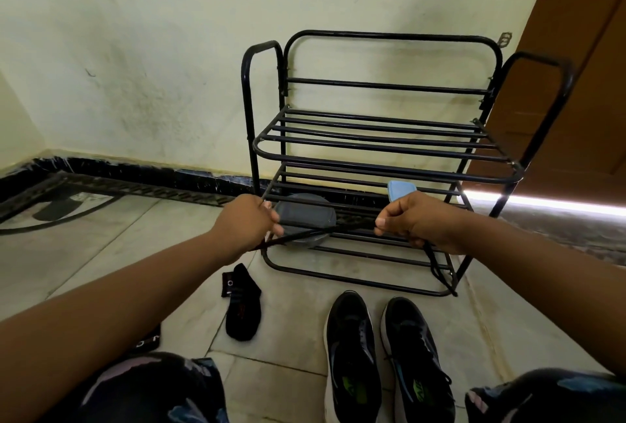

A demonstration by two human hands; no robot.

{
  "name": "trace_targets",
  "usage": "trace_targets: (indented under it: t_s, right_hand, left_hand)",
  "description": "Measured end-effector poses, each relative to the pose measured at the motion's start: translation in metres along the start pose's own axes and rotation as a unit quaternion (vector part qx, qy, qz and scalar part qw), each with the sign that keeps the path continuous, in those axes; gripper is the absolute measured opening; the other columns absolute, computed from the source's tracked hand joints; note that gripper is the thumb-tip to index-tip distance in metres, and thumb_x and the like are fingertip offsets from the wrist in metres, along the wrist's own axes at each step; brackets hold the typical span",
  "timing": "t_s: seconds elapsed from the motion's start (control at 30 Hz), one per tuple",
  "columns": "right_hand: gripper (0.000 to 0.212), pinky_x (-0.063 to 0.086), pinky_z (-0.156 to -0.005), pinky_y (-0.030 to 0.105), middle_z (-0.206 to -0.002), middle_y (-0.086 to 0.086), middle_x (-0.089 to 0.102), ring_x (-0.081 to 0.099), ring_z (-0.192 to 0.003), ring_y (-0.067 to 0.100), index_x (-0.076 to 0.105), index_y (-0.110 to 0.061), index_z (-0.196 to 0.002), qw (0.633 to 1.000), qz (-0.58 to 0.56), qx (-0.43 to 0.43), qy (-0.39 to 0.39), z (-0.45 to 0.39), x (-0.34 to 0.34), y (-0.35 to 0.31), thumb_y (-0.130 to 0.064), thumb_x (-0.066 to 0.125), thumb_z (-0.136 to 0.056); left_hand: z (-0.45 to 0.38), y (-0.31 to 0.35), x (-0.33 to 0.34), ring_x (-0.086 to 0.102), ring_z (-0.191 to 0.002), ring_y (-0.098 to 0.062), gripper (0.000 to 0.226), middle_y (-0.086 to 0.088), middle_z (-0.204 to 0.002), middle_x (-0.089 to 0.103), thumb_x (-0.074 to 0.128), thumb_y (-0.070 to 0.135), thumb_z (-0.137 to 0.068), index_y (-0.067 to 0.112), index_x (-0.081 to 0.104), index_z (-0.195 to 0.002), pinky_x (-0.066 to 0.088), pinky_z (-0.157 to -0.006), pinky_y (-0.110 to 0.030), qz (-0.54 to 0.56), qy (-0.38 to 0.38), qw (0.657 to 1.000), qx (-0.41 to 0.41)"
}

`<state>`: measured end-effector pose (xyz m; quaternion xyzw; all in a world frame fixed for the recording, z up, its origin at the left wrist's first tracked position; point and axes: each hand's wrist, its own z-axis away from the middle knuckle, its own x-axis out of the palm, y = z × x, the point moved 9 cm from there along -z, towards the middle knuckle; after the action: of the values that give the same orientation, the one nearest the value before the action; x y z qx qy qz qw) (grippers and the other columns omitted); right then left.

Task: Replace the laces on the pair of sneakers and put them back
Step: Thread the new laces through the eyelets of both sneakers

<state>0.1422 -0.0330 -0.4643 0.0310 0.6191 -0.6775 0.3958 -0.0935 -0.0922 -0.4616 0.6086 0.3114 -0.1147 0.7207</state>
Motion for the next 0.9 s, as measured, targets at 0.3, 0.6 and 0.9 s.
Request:
trace_targets:
  t_s: [0.3, 0.6, 0.9]
  right_hand:
    - [0.019, 0.03, -0.046, 0.022, -0.073, 0.013, 0.05, 0.033, -0.048, 0.009, 0.07, -0.013, -0.08, 0.997, 0.043, -0.061, -0.023, -0.004, 0.026, -0.04, -0.021, 0.059, -0.093]
    - [0.022, 0.031, -0.047, 0.021, -0.061, 0.002, 0.049, 0.036, -0.05, 0.009, 0.07, -0.011, -0.08, 0.999, 0.04, -0.018, -0.025, 0.0, 0.012, -0.019, -0.022, 0.057, -0.093]
    - [0.019, 0.029, -0.047, 0.022, -0.064, 0.004, 0.055, 0.036, -0.051, 0.011, 0.072, -0.01, -0.08, 0.998, 0.023, 0.059, 0.024, 0.006, -0.025, 0.018, -0.022, 0.061, -0.091]
  left_hand:
    - [0.018, 0.038, 0.065, 0.033, -0.046, -0.005, 0.034, 0.0, -0.084, 0.066, 0.033, 0.027, -0.104, 0.011, 0.062, -0.102, 0.028, -0.047, -0.02, 0.109, -0.173, 0.979, 0.003]
    - [0.003, 0.044, 0.051, 0.063, -0.086, -0.029, 0.029, -0.017, -0.091, 0.067, 0.038, 0.023, -0.102, 0.009, 0.064, -0.095, 0.045, -0.068, -0.03, -0.141, -0.101, 0.978, 0.115]
    - [-0.011, 0.012, 0.006, 0.049, -0.072, -0.022, 0.019, -0.005, -0.082, 0.056, 0.043, 0.02, -0.1, 0.013, 0.056, -0.089, 0.037, -0.064, -0.031, -0.38, 0.013, 0.922, 0.077]
